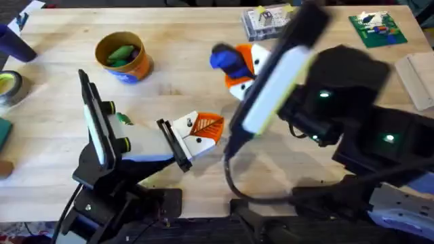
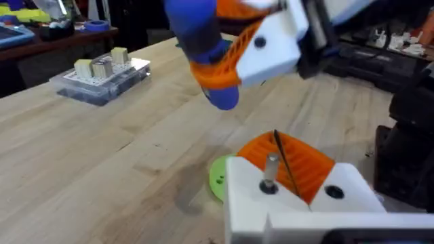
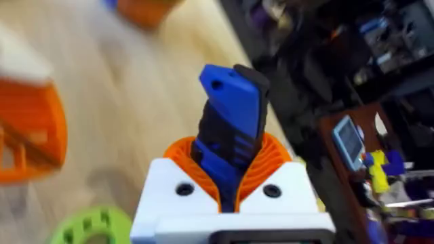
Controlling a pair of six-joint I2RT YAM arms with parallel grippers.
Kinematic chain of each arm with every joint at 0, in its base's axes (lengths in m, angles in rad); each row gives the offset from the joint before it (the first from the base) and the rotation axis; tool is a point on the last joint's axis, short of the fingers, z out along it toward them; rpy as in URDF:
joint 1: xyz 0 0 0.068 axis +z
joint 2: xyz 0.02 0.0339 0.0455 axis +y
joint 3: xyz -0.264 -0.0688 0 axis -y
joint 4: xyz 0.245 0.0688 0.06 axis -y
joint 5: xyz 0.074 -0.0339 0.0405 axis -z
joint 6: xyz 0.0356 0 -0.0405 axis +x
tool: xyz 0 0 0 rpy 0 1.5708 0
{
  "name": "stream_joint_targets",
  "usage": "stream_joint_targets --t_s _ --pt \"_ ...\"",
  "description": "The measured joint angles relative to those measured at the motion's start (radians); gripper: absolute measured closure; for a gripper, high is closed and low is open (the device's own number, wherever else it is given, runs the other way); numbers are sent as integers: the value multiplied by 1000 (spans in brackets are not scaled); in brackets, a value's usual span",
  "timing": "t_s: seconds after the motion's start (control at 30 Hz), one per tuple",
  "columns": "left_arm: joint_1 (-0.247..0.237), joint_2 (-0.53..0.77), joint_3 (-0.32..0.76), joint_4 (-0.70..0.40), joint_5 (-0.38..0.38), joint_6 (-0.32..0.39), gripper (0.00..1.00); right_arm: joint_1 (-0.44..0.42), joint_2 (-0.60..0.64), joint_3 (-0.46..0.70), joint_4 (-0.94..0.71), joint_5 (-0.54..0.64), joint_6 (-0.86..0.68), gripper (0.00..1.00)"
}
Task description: Pick up the gripper from the table and insert it into the empty holder that is missing its gripper. Then pick up a screw, insert it into the mounting hole, and use the screwdriver to tighten it. Finally, clean up the table by picking up the vegetable and placing it into the bucket.
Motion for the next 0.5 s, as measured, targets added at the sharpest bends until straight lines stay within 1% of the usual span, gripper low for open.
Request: stream_joint_targets --t_s 0.1,0.23,0.33,0.43,0.5 --pt "0 0 0 0 0 0 989 -22 52 0 -124 38 -125 919" --pt "0 0 0 0 0 0 989 -91 152 1 -237 62 -278 920" --pt "0 0 0 0 0 0 989 -138 234 1 -279 73 -342 921" --pt "2 0 0 -1 -13 0 989 -152 308 3 -353 75 -374 919" --pt "8 0 0 -1 -28 0 989 -153 334 12 -390 79 -378 919"
